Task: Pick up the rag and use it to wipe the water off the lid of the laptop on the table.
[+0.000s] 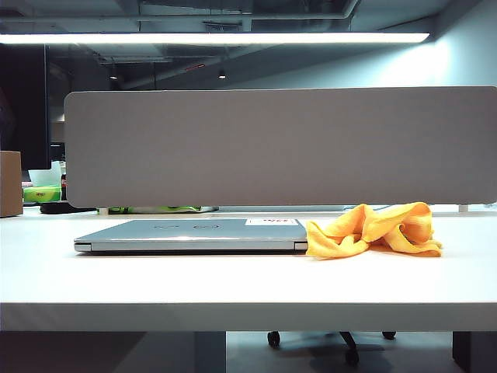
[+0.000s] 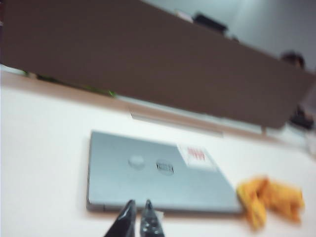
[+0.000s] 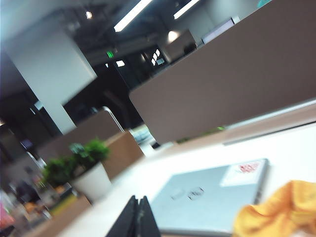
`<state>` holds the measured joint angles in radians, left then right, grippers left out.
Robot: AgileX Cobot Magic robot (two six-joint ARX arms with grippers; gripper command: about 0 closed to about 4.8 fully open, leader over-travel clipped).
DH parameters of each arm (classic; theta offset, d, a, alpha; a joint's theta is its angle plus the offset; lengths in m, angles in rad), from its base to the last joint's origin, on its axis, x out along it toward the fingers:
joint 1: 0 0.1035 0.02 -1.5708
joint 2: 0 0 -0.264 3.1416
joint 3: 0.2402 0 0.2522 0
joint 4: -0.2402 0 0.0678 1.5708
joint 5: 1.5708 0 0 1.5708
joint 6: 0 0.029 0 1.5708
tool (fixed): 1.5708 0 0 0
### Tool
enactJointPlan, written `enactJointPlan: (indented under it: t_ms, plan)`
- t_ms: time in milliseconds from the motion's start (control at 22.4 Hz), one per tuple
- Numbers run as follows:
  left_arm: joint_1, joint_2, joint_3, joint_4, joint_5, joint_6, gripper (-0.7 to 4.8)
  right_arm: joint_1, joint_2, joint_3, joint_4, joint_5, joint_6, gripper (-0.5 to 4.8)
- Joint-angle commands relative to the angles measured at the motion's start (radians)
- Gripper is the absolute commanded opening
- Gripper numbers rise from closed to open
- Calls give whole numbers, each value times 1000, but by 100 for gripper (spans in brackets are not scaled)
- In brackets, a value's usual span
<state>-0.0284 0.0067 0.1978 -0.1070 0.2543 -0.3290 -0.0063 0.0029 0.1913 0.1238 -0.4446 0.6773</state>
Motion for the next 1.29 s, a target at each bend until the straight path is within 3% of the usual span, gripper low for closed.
enactJointPlan:
  t_ms: [45, 223, 312, 357, 580, 669, 714, 937, 1293]
  plan:
    - [2, 30, 3, -72, 112, 95, 19, 0, 101, 294, -564, 67, -464, -5]
    - [1, 91, 34, -77, 139, 140, 19, 1, 326, 549, -859, 106, -672, -4]
    - [1, 151, 87, -95, 175, 206, 19, 7, 471, 667, -929, 109, -731, 88]
    - [1, 185, 120, -101, 177, 225, 19, 8, 548, 716, -922, 120, -766, 168]
    - [0, 241, 150, -51, 147, 225, 19, 18, 799, 728, -763, 158, -809, 284]
    - [0, 241, 150, -50, 115, 225, 19, 35, 1033, 731, -602, 155, -802, 446]
    - [0, 241, 150, -51, 108, 225, 19, 40, 1088, 732, -567, 155, -789, 478]
    - [0, 235, 150, -56, 102, 224, 19, 82, 1501, 836, -385, 273, -748, 479]
    - [-2, 233, 150, -57, 105, 224, 19, 96, 1768, 1057, -402, 312, -756, 479]
